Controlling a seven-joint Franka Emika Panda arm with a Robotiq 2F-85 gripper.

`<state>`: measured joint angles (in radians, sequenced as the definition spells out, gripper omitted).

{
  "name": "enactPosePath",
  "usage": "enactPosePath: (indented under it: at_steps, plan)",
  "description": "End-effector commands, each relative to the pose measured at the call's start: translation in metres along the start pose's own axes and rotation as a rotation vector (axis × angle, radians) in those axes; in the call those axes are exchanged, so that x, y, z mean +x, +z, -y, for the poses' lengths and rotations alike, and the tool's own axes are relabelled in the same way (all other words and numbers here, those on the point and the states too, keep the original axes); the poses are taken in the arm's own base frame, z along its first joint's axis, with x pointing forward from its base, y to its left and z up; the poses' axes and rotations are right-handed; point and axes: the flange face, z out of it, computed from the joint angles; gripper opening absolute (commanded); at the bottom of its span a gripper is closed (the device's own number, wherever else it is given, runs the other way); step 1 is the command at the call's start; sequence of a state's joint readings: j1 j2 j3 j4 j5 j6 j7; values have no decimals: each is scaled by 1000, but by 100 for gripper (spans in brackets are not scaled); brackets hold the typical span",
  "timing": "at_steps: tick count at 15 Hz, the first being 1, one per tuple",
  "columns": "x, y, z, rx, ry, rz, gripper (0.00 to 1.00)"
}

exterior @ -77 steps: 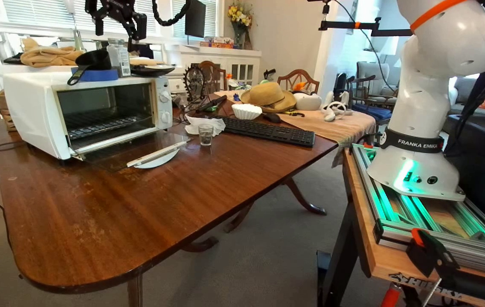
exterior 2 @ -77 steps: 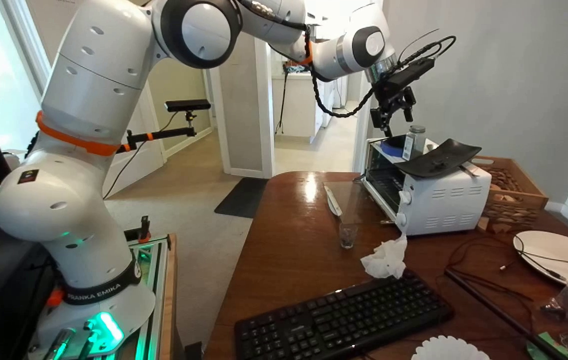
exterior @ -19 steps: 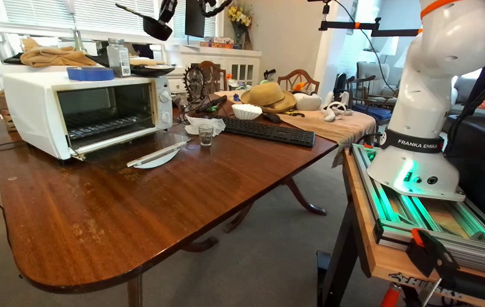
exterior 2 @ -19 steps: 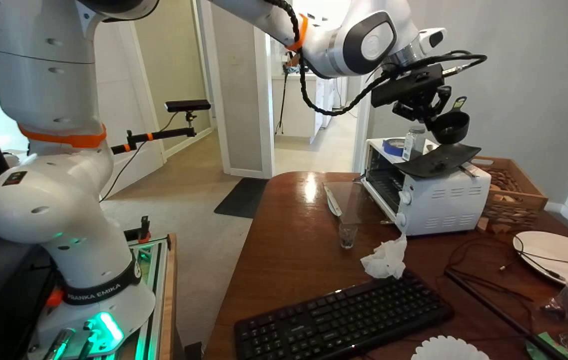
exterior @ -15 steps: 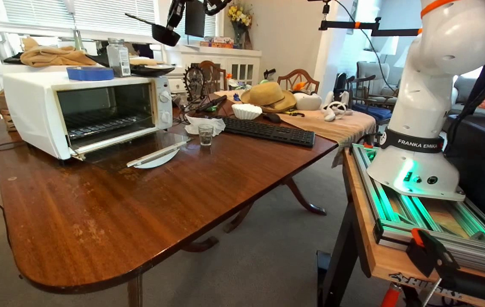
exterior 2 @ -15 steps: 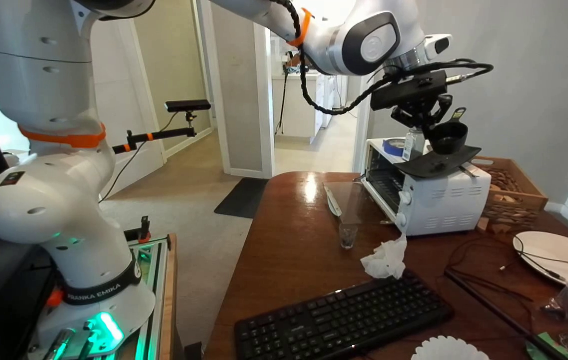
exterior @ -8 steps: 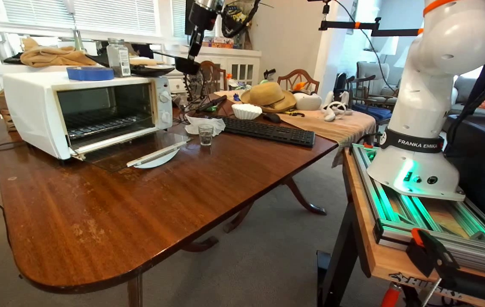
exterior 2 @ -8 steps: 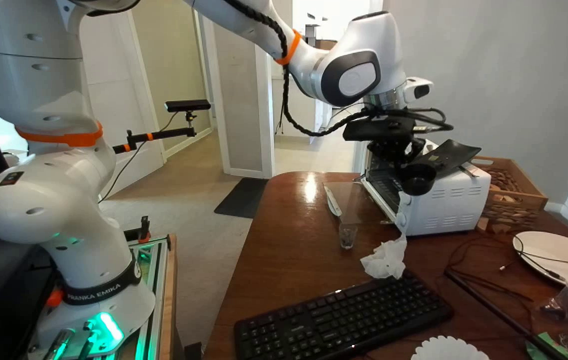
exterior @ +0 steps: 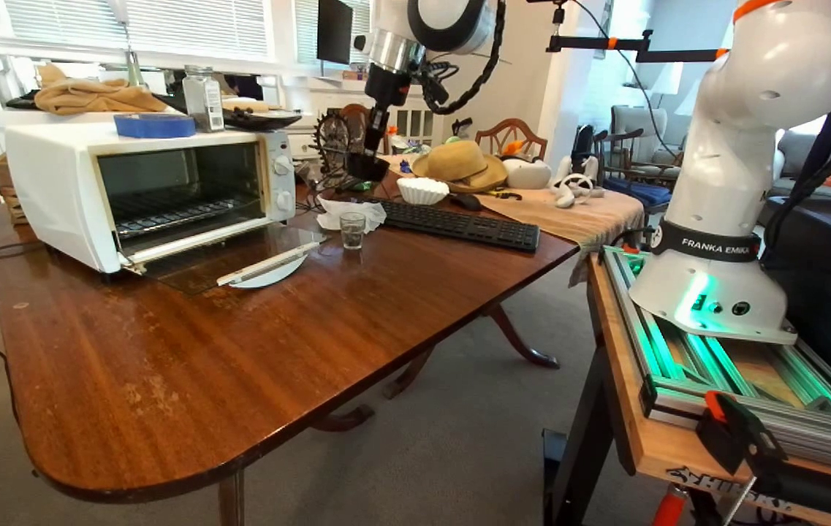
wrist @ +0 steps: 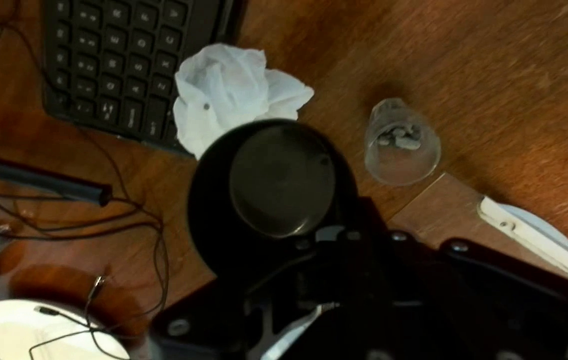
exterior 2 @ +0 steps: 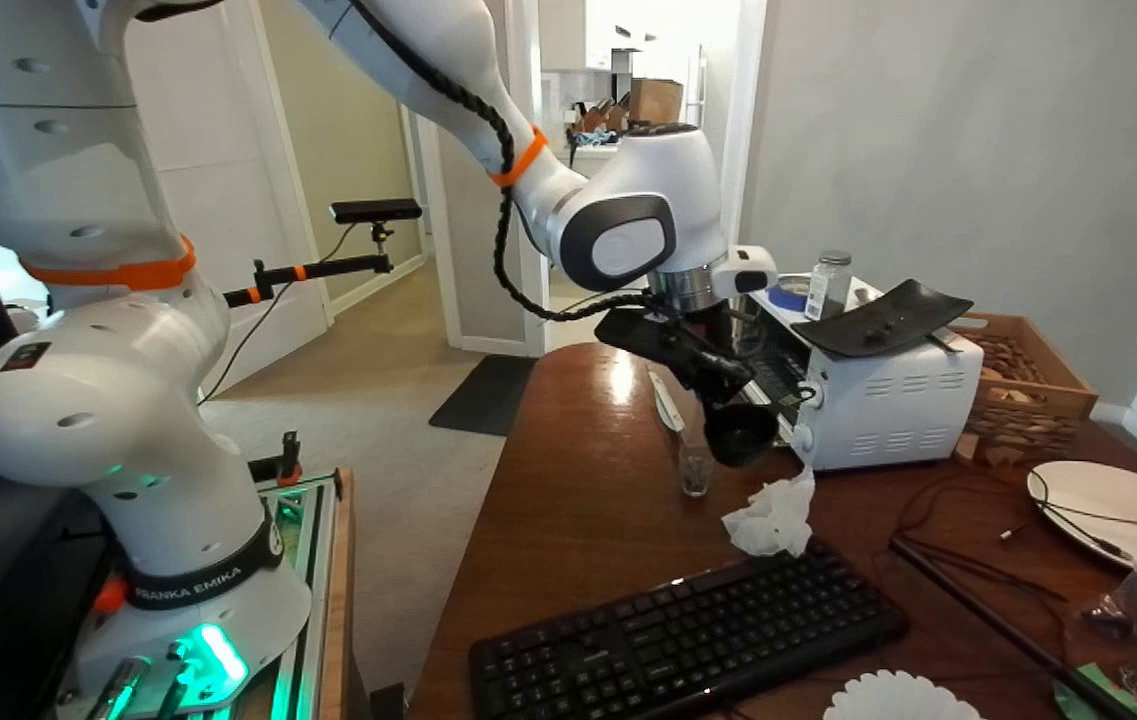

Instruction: Remove the black tray from inside the microwave, put it on top of the microwave and move the black pot from the microwave to the table

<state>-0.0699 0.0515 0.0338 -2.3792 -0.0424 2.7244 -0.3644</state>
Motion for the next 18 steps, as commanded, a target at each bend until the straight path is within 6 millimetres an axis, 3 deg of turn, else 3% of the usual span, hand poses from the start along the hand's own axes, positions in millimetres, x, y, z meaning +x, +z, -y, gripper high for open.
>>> enactPosePath:
  at_steps: [1,6,10,18]
  plan:
    - [-19,4,24,17,38,20,1]
    - [-30,17,36,48,69,52,1]
    - [-49,35,41,103,140,105,1]
    - [-82,60,38,101,296,247,1]
